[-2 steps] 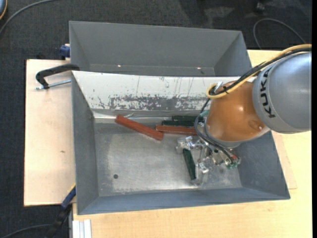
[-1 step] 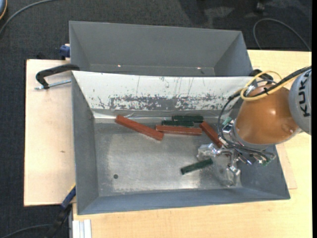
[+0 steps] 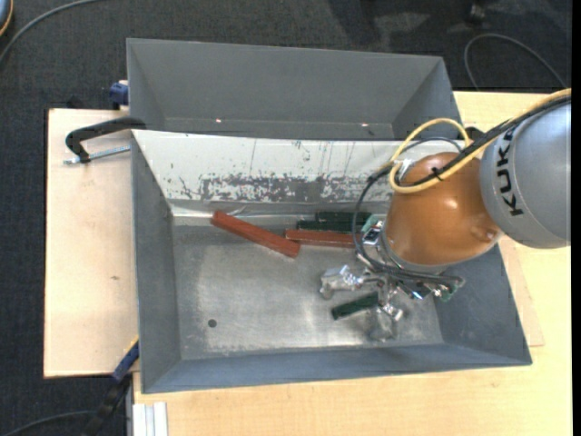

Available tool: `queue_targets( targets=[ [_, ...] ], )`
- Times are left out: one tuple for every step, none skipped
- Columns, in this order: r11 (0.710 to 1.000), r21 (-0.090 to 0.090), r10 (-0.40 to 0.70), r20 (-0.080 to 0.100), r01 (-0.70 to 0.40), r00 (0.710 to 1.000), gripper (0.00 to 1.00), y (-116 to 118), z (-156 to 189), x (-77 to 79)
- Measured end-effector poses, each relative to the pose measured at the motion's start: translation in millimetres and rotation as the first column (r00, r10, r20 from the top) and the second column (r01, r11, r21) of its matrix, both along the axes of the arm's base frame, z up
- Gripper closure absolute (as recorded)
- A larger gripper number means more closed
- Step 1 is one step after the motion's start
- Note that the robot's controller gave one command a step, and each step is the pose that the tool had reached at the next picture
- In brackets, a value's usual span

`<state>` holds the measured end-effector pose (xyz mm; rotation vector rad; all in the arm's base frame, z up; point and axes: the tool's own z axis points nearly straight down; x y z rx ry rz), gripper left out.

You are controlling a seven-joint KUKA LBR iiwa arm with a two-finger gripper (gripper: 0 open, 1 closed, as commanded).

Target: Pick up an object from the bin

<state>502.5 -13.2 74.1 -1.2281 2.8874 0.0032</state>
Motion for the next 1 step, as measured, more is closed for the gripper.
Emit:
queue_targets(
  targets=[
    [1.0,-0.001,-0.006,-0.001,0.006,1.0,1.0,-2.7,-0.2,-0.2]
  ],
)
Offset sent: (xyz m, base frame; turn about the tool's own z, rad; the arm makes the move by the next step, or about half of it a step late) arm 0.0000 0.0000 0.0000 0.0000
